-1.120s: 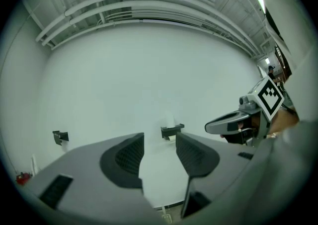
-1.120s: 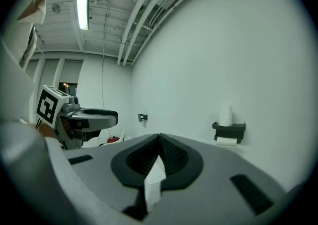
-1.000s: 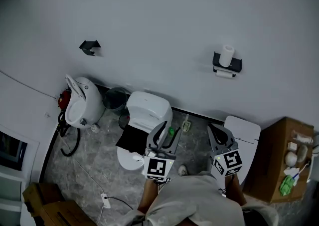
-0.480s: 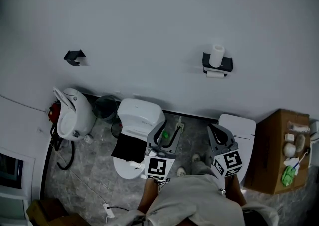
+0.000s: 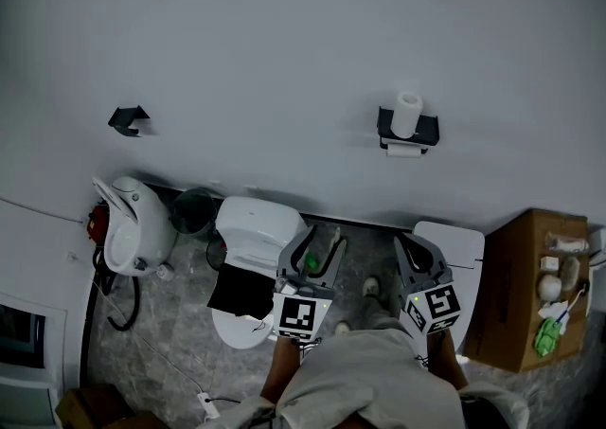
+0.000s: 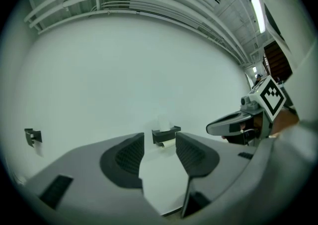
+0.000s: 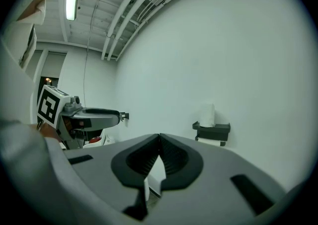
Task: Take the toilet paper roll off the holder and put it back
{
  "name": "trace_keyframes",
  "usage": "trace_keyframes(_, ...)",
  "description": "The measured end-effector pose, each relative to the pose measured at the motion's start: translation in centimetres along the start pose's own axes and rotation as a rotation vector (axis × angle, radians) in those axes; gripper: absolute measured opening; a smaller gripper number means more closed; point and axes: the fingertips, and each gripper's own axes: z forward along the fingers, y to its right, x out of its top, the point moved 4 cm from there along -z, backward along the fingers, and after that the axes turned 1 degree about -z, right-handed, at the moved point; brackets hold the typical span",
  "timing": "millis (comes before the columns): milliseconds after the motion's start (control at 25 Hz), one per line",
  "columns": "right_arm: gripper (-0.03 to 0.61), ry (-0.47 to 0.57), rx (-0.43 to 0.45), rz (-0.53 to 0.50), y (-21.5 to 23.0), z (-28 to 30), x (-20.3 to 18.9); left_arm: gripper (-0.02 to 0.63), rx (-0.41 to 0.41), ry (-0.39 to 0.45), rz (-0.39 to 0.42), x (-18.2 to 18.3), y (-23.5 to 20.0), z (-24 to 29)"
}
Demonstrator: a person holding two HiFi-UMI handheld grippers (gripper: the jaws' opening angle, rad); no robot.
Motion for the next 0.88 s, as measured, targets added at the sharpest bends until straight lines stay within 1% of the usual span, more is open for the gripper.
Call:
trace_keyframes(200,-0.003,0.001,0.017,0.008,2.3,2.5,0.1,0.207,0.003,-0.009,0.004,-0.1,-0.7,3.1)
trace_keyframes(320,-0.003,0.003,0.025,0.009,3.9,4.1,0.4,0.206,0.007,-0.001,0.015,0.1,-1.2,5.3)
trace_keyframes(520,-0.003,0.006,0.035,0.012,6.6,6.2,1.1,0.206,0.013,-0.019,0.004,0.3,-1.7,8.5)
trace_keyframes(720,-0.003,0.007,0.042,0.021,9.4,7.8,1.2,0.206,0.013,-0.029,0.011,0.3,-1.8,11.6)
trace_keyframes(880,-0.003,0.009,0.05,0.032,11.3,8.8,1.3,0.207,0.011,-0.037,0.001,0.6,-1.5,13.9)
